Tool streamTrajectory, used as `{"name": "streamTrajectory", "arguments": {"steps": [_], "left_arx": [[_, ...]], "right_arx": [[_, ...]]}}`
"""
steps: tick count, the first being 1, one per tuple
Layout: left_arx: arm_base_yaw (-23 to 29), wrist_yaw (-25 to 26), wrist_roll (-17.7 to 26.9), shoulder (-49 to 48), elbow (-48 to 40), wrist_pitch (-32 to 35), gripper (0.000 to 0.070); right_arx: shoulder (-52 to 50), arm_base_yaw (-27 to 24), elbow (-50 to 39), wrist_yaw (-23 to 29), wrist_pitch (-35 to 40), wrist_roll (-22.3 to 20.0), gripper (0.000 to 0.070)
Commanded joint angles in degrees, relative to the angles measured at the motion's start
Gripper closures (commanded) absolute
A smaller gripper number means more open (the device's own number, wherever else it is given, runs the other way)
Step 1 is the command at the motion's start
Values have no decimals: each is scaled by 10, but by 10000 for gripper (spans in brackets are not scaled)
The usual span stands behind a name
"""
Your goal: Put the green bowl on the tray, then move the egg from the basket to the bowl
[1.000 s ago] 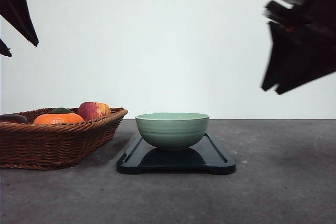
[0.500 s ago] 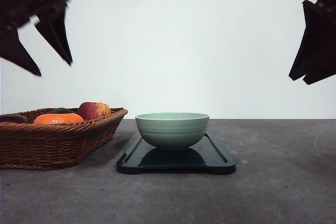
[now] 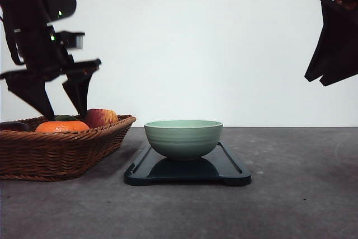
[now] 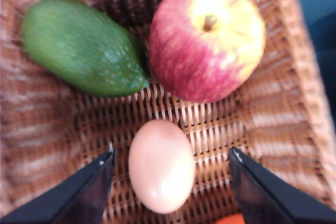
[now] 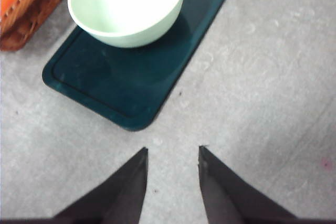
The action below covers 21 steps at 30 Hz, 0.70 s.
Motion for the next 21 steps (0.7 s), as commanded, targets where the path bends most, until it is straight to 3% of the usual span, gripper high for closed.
{"name": "streamTrajectory", "arguments": {"steps": [1, 16, 18, 21], "left_arx": [[-3, -2, 7, 21, 12, 3, 266], [-3, -2, 4, 70, 12, 12, 275], [-3, -2, 4, 70, 12, 12, 311], [-3, -2, 2, 70, 12, 12, 458]], "right_arx": [[3, 3, 4, -1, 8, -5, 513], [3, 3, 4, 0, 10, -5, 513], [3, 3, 4, 1, 10, -5, 513], [3, 3, 4, 0, 9, -5, 512]]}}
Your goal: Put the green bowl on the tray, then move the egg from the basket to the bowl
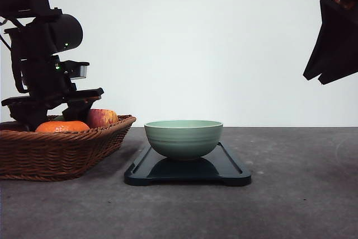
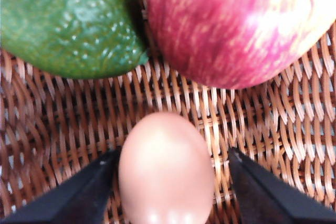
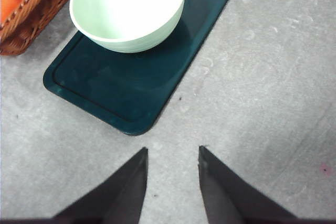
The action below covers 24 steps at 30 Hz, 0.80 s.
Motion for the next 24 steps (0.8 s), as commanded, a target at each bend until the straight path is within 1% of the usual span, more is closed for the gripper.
{"name": "streamTrajectory", "arguments": {"steps": [1, 2, 11, 14, 21, 24], "left_arx": [[-3, -1, 2, 12, 12, 3, 480], [-3, -1, 2, 12, 12, 3, 490], [-2, -1, -2, -5, 17, -2, 482], [-2, -1, -2, -27, 18, -9, 482], [-3, -1, -2, -97, 18, -58, 482], [-8, 1, -2, -128, 18, -67, 482]], "right_arx": [[3, 3, 4, 0, 5, -5, 512], [3, 3, 4, 0, 5, -5, 513], [3, 3, 4, 0, 5, -5, 512], [3, 3, 4, 0, 5, -4, 513], [3, 3, 4, 0, 5, -5, 513], [3, 3, 4, 0, 5, -5, 513]]}}
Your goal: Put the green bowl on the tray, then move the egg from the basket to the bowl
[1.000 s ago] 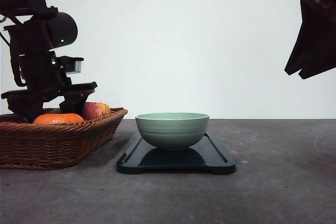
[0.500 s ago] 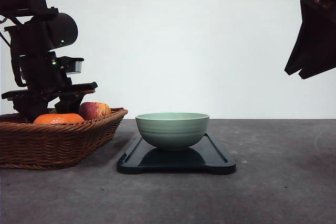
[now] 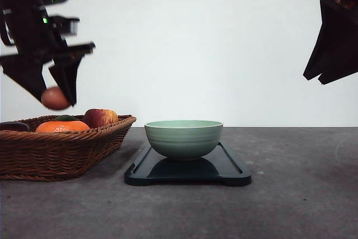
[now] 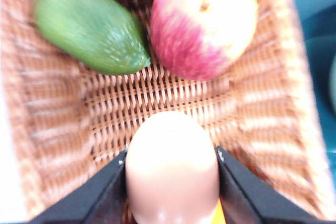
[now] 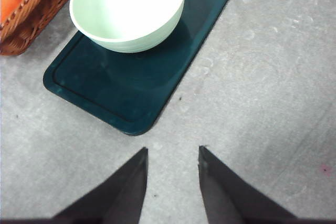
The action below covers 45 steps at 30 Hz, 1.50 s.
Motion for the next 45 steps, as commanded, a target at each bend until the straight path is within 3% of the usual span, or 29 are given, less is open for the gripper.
{"name": "streamTrajectory", "arguments": {"steps": [1, 6, 10, 24, 45], "left_arx": [[-8, 5, 0, -11, 12, 2, 482], [-35, 35, 0, -50, 15, 24, 482], [-67, 39, -1, -57, 15, 91, 482], [-177, 37, -17, 7, 15, 254, 482], [-222, 35, -16, 179, 15, 330, 482]], "right_arx": [[3, 3, 4, 0, 5, -5, 513], [3, 3, 4, 0, 5, -5, 513], [3, 3, 4, 0, 5, -5, 513], [3, 3, 4, 0, 10, -5, 512], [3, 3, 4, 0, 11, -7, 513]]}}
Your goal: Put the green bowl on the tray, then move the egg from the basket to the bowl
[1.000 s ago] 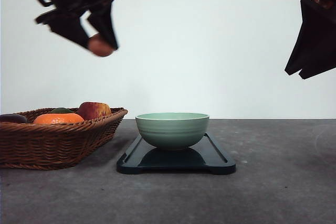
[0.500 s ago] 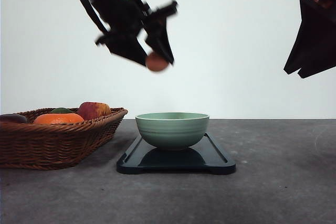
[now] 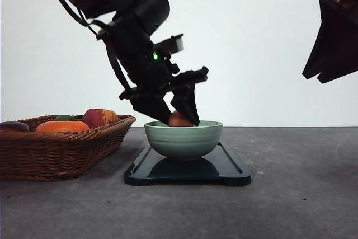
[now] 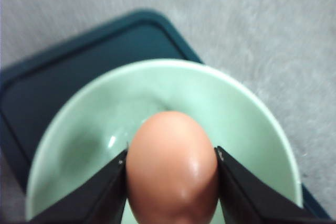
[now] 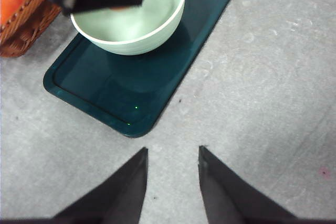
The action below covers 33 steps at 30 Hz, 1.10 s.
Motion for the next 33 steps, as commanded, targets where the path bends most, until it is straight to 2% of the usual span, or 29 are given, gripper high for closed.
{"name": "streamTrajectory", "arguments": {"steps": [1, 18, 24, 33], "left_arx": [[-7, 0, -1, 18, 12, 12, 482], [-8, -1, -1, 51, 13, 30, 464], [-9, -1, -1, 51, 12, 21, 351], [-11, -1, -9, 50, 15, 10, 349]], "right_arx": [[3, 3, 4, 0, 7, -5, 513], [3, 3, 4, 0, 7, -5, 513], [3, 3, 4, 0, 7, -5, 513], [3, 3, 4, 0, 7, -5, 513]]}}
